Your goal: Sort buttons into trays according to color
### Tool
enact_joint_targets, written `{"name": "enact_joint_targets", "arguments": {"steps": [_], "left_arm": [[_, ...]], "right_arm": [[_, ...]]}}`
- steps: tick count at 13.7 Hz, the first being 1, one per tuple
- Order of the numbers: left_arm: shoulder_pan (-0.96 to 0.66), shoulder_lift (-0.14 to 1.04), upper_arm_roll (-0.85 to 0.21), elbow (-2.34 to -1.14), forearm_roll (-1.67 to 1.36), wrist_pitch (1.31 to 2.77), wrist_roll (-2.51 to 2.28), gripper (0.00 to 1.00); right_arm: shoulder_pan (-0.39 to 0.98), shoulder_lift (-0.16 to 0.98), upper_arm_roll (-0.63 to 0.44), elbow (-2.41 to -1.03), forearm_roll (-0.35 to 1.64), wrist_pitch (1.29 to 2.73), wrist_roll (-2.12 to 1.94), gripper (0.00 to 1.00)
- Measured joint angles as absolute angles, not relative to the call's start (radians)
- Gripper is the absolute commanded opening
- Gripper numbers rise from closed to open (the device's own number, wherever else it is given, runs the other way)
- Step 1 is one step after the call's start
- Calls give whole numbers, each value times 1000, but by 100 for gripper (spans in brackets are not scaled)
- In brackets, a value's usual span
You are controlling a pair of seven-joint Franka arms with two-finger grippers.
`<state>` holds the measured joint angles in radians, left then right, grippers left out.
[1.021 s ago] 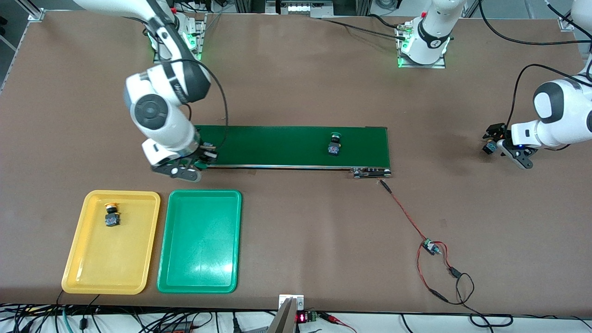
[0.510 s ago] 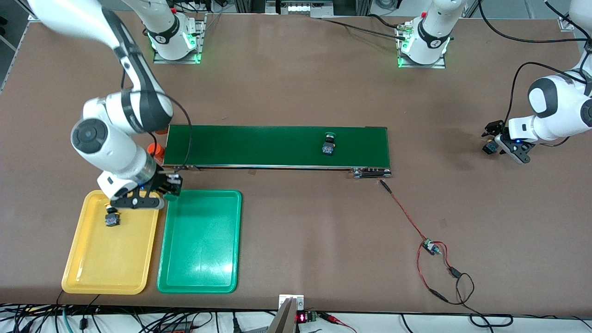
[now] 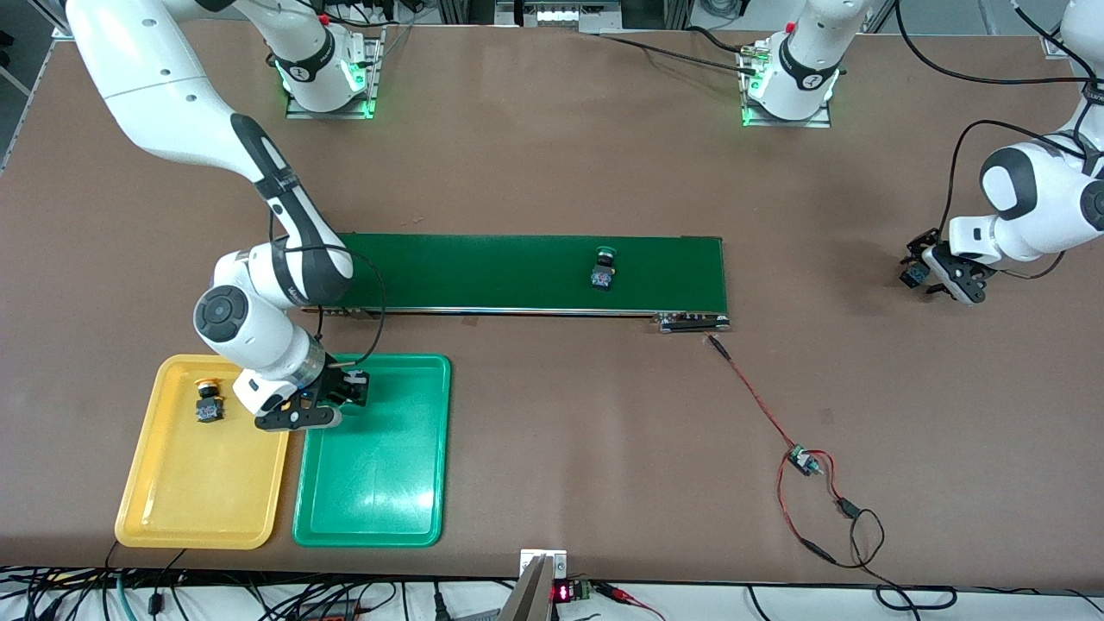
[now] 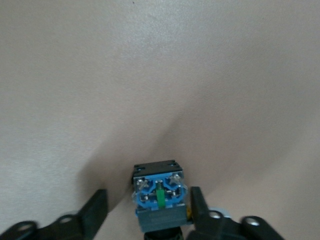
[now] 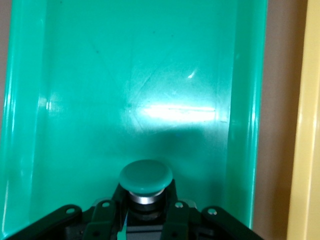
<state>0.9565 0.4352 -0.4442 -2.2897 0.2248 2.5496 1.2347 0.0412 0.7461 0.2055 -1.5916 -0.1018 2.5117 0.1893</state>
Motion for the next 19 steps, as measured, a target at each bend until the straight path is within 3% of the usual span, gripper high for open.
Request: {"name": "enact_joint_targets", "arguments": {"steps": [1,2,7,11,14,19], "left_arm": [[956,428,-445,-2288,225,2547,1242,0],[956,418,-446,-2288,225,2541,1244,0],[958,311,-499,-2271,225,2530,1227,0],[954,234,-675,-2268,224,2368,897,0],[922,218,-812,-2269,223,2336,602,0],[754,216,-842,-2269,223,2334,230,0]], "right_arm": [[41,749,205,-1588,-102,2512,189,51],[41,749,205,-1587,-102,2512,189,94],[45,751,209,-1587,-102,2540,190,96],[58,739,211,-1587,-101,2524,206,95],[82,669,213,-1587,-101,2340,273,97],[98,487,207,-1615,-101,2070,304,98]]}}
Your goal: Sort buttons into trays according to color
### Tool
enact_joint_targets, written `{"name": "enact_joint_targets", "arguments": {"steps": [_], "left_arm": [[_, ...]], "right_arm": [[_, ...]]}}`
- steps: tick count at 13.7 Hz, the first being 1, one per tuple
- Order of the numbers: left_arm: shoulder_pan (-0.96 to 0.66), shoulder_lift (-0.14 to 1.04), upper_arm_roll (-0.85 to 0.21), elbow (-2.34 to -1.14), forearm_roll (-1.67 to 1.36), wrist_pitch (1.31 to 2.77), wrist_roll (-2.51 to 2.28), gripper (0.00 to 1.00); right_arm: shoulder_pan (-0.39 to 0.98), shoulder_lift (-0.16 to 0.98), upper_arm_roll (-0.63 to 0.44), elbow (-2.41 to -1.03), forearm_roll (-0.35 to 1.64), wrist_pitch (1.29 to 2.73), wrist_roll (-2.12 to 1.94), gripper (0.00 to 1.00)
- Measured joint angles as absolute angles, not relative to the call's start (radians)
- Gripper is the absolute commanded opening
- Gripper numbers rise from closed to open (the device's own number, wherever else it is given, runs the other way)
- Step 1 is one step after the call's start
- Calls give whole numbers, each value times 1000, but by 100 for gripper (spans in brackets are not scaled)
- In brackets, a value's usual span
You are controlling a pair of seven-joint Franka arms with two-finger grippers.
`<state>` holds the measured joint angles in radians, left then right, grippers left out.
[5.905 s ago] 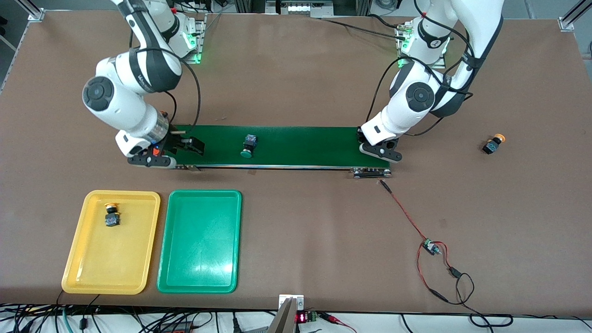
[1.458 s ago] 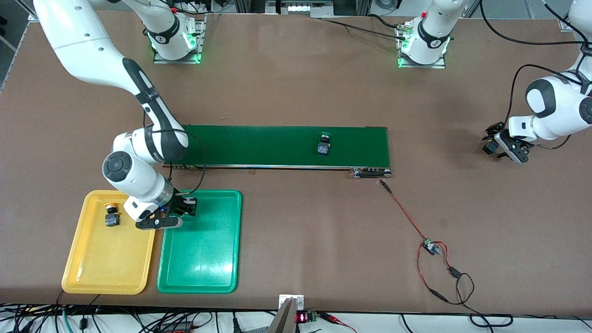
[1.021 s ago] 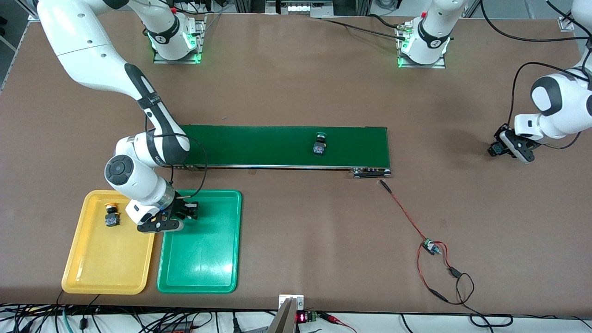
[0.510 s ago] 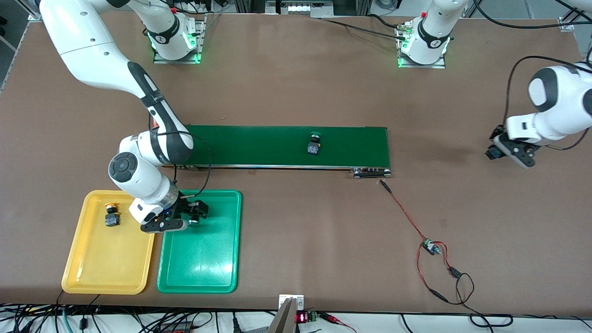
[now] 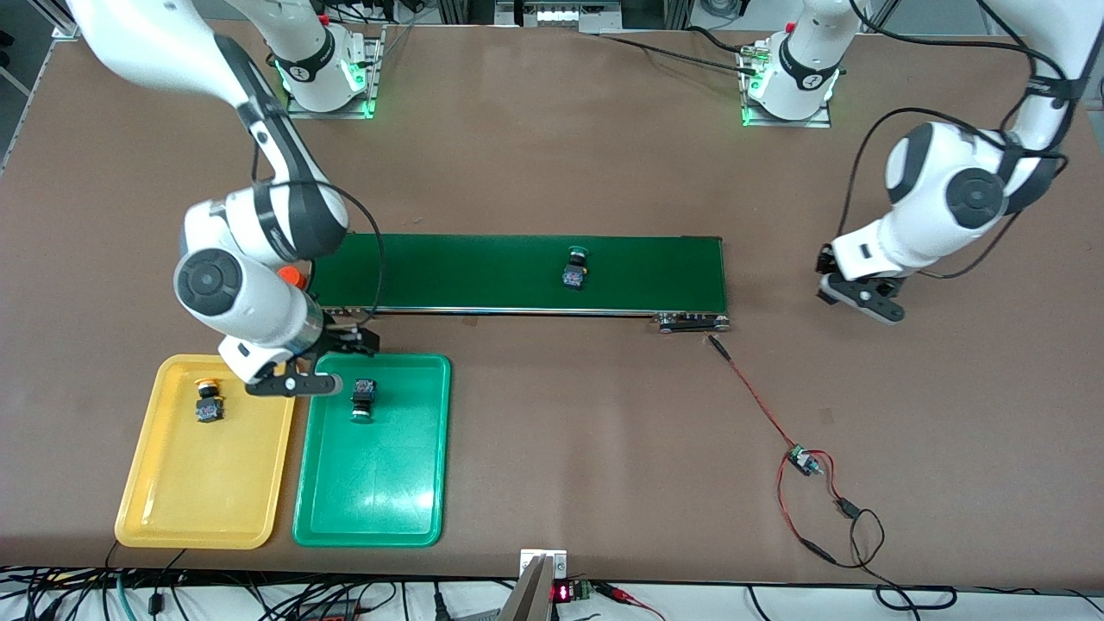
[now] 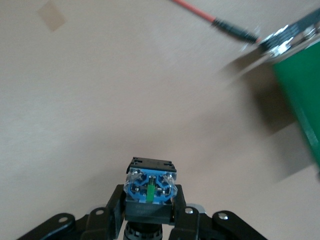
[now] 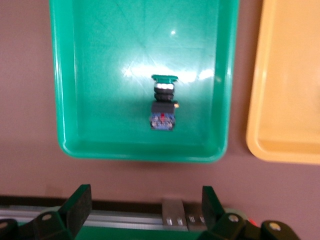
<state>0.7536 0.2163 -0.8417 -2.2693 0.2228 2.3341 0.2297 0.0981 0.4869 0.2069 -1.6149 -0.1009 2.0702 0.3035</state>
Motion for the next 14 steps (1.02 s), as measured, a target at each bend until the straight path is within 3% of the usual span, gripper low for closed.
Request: {"name": "enact_joint_targets", "arguments": {"steps": [7,11,14], "left_arm": [[568,221,-842,-2214,196,2333,-161,0],[468,264,-841,-2205,191,2332,-305,0],[417,305,-840,-2204,191,2337,-336,0]], "right_arm": [[94,163,197,-1914,-29,2041,310,100],[94,12,201,-2182,-13,2311,319,100],[95,-39,235,-2286,29,2390,428,100]]}}
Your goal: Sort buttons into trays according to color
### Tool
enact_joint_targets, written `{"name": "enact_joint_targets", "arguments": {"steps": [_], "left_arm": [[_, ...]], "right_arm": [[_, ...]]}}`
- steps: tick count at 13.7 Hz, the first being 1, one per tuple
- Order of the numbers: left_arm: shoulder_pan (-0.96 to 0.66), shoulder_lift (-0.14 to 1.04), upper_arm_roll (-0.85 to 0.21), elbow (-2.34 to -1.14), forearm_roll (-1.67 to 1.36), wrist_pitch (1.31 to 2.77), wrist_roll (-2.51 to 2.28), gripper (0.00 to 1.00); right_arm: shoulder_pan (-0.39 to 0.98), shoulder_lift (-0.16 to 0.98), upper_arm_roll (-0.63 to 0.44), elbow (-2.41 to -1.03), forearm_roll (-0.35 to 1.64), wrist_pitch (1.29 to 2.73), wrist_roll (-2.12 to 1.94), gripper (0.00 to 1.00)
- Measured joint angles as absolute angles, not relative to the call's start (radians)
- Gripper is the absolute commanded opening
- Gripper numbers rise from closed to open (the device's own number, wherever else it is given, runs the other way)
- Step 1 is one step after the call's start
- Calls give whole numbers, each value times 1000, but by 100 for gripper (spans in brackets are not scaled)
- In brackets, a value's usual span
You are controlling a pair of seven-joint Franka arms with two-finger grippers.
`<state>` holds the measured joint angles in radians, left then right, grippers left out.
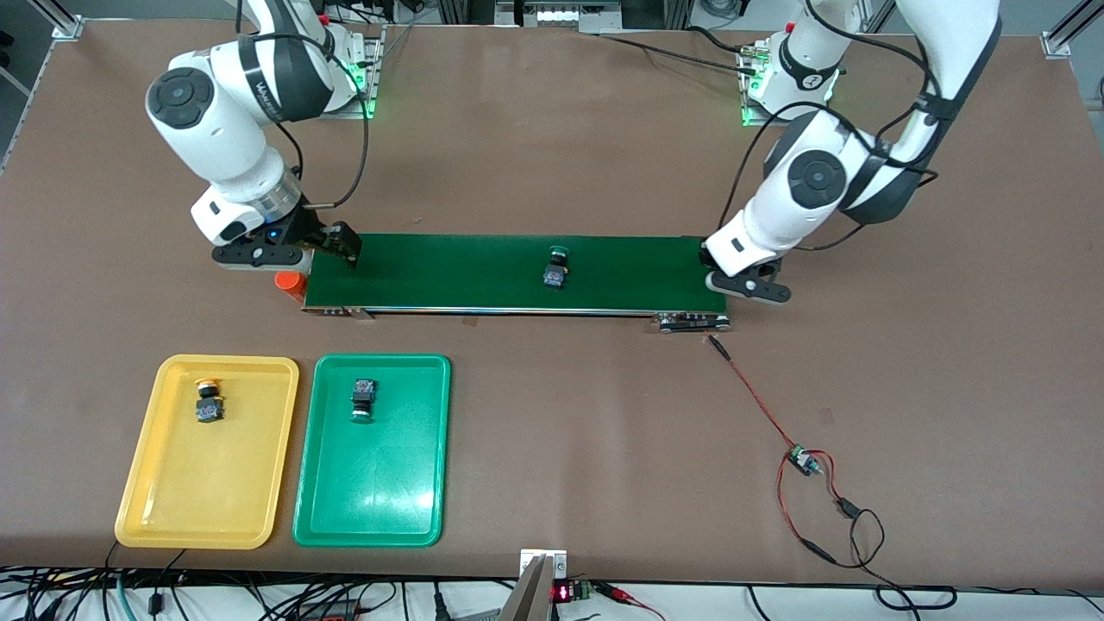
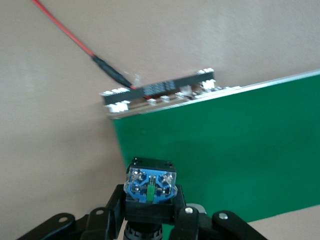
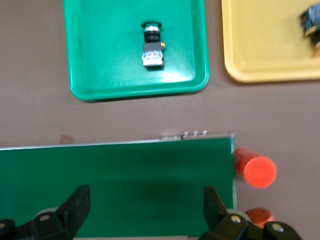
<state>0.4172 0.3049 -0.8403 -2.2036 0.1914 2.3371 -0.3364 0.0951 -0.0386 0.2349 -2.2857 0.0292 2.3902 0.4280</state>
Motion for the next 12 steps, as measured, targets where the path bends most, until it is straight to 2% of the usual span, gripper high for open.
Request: {"name": "enact_joint_targets", "arguments": {"steps": [12], "left_arm": [[368,374,-827,-2200,191,2461,-402,0]], "right_arm": [[120,8,366,-2307,34,2387,510,100]]}}
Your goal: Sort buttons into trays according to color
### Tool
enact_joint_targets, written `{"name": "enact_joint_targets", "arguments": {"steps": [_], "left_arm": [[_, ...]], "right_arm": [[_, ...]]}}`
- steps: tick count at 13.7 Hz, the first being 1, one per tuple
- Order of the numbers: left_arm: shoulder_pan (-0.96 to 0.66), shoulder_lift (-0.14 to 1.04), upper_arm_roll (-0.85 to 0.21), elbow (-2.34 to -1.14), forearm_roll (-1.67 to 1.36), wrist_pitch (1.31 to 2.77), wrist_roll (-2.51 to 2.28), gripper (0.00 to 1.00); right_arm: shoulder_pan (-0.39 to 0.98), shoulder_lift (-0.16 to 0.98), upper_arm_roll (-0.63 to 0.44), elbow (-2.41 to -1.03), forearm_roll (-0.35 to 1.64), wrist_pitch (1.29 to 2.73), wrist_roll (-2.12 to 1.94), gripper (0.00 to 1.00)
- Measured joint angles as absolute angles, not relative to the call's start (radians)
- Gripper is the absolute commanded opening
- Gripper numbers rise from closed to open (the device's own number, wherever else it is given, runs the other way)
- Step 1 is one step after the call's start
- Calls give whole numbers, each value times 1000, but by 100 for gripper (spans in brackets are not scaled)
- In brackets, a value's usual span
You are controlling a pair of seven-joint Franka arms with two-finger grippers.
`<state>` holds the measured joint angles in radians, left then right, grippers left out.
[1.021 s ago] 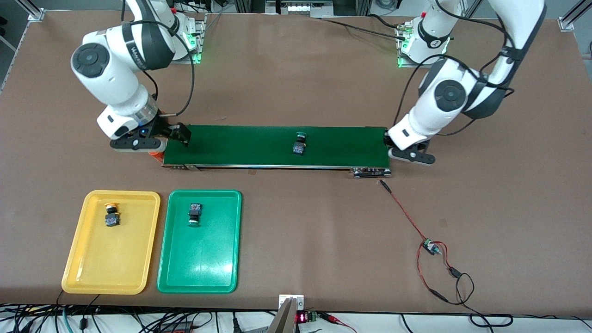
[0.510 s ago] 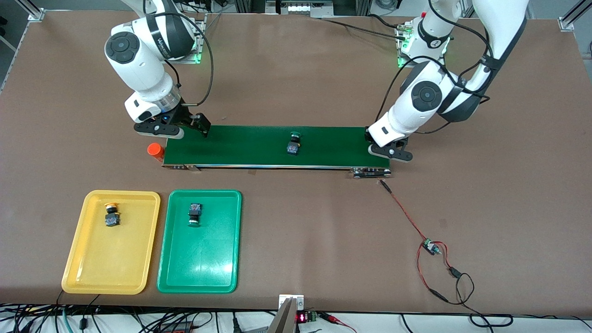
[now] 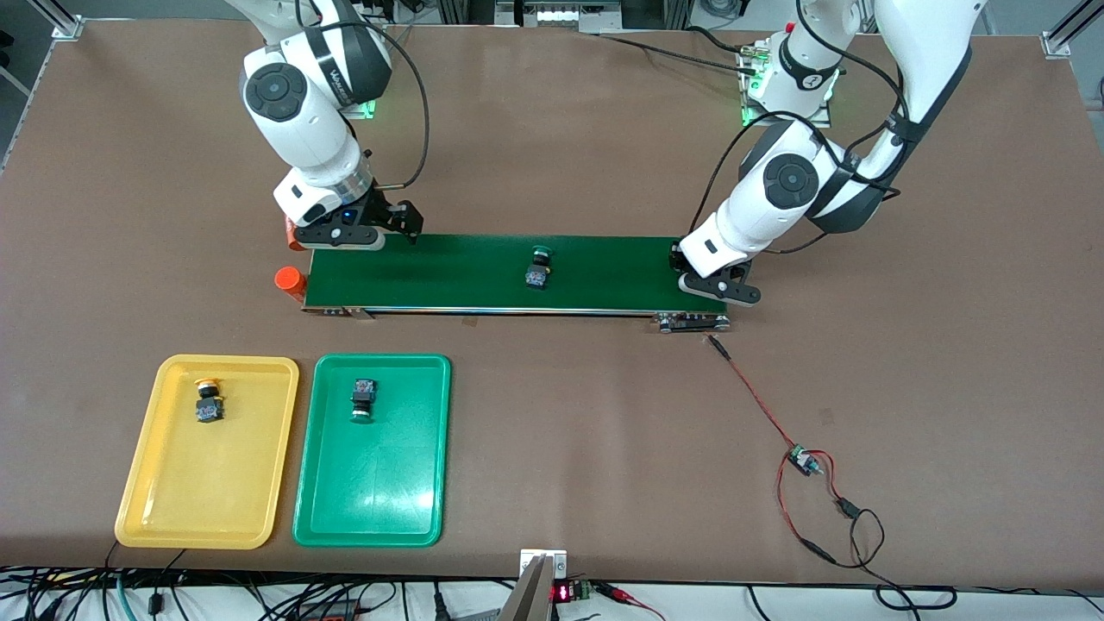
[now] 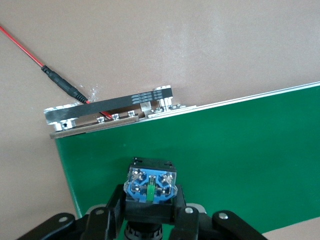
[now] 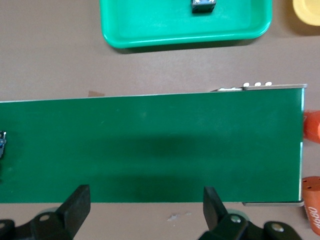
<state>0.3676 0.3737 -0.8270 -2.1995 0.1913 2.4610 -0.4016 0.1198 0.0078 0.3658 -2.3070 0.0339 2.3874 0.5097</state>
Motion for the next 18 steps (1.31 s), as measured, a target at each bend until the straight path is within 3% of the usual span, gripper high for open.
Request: {"name": "enact_joint_targets", "arguments": {"steps": [9,11,12,13,14,18], "left_arm": [[367,401,-799,-2200,191,2504,-403,1],[367,407,-798,-2200,191,2505,-403,10],[367,410,-794,-2199,191,2505,-403,21],[367,414,-789,-2199,191,2505,-403,45],[365,417,-781,-2199,191,2505,-402,99],[362,417,-766,-2189,192,2506,-401,100]], "right_arm": [[120,72,382,-2295,11,2388,509,100],[120,86,382,-2288,11,2388,509,100],[120,89,382,-2287,11,2388,509,100],[120,91,382,-2287,11,2388,509,100],[120,94,382,-2286,11,2388,511,100],[147,131,385,-2250,8,2389,555,100]]}}
